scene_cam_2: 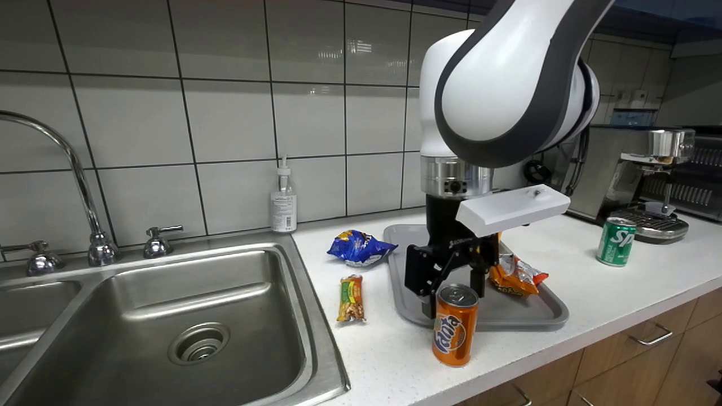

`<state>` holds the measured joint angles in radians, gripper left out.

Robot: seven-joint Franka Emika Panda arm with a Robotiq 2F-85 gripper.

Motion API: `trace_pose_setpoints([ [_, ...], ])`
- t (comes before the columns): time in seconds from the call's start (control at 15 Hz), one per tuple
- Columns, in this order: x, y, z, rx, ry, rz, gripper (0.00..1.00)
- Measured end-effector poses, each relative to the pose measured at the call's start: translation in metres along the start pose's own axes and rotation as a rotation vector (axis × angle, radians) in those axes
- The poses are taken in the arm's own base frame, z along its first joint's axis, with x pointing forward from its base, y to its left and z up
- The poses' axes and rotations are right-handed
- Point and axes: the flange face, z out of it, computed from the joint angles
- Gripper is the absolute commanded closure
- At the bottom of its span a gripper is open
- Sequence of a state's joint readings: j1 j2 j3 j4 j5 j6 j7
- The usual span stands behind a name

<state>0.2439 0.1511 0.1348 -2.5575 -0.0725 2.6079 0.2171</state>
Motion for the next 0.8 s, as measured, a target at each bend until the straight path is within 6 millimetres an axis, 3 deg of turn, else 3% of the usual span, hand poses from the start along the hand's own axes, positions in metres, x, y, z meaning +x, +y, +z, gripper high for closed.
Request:
trace_pose_setpoints([
  [0.2, -0.0046, -0.0004, -0.0019, -0.002, 0.001, -0.003, 0.0],
  [0.27, -0.0061, -0.0007, -0.0023, -0.002, 0.002, -0.004, 0.25],
  [0.33, -0.0073, -0.0012, -0.0025, -0.003, 0.001, -0.005, 0.26],
  [0.6, -0.0111, -0.0034, -0.0022, -0.002, -0.002, -0.009, 0.58],
  [0.8, -0.0115, -0.0034, -0.0022, -0.001, -0.002, -0.007, 0.62],
])
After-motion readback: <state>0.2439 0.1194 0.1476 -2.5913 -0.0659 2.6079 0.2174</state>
